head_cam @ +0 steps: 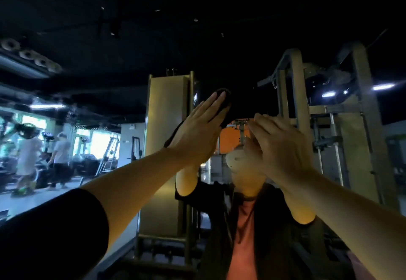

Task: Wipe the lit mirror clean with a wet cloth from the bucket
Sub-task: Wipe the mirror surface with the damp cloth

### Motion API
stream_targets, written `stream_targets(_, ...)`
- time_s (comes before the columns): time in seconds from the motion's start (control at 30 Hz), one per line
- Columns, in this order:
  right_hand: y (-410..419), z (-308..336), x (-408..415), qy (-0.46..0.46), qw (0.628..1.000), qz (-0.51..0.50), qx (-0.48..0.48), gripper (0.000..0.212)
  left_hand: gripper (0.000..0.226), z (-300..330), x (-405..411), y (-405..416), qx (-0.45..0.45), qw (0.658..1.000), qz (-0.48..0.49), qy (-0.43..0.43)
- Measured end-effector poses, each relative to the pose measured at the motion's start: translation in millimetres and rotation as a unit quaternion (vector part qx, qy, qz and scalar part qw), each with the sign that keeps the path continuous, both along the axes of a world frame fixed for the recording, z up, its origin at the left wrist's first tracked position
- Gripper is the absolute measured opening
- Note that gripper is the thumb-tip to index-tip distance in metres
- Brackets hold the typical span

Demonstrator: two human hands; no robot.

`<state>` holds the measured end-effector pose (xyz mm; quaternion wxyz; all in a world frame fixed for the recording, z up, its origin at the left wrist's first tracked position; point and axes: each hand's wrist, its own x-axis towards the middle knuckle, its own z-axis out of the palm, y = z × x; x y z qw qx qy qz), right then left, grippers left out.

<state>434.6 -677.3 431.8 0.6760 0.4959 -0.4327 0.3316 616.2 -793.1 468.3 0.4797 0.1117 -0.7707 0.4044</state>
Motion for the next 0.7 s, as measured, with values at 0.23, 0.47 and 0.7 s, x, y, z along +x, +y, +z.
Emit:
stream_targets(0.23, 0, 59, -3, -0.041, 0.999, -0.031, -0.012, 0.05, 0.054, 76, -12, 11, 0.11, 0.975, 0.008, 0.193)
stream_targets(0.47, -10, 88, 5, -0.036, 0.999, -0.013, -0.027, 0.043, 0.054, 160, -28, -14, 0.014, 0.973, 0.104, 0.204)
stream_targets(0.7, -15, 91, 3, -0.041, 0.998, -0.013, -0.035, 0.042, 0.049, 160, -52, 23, -0.023, 0.991, 0.071, 0.108)
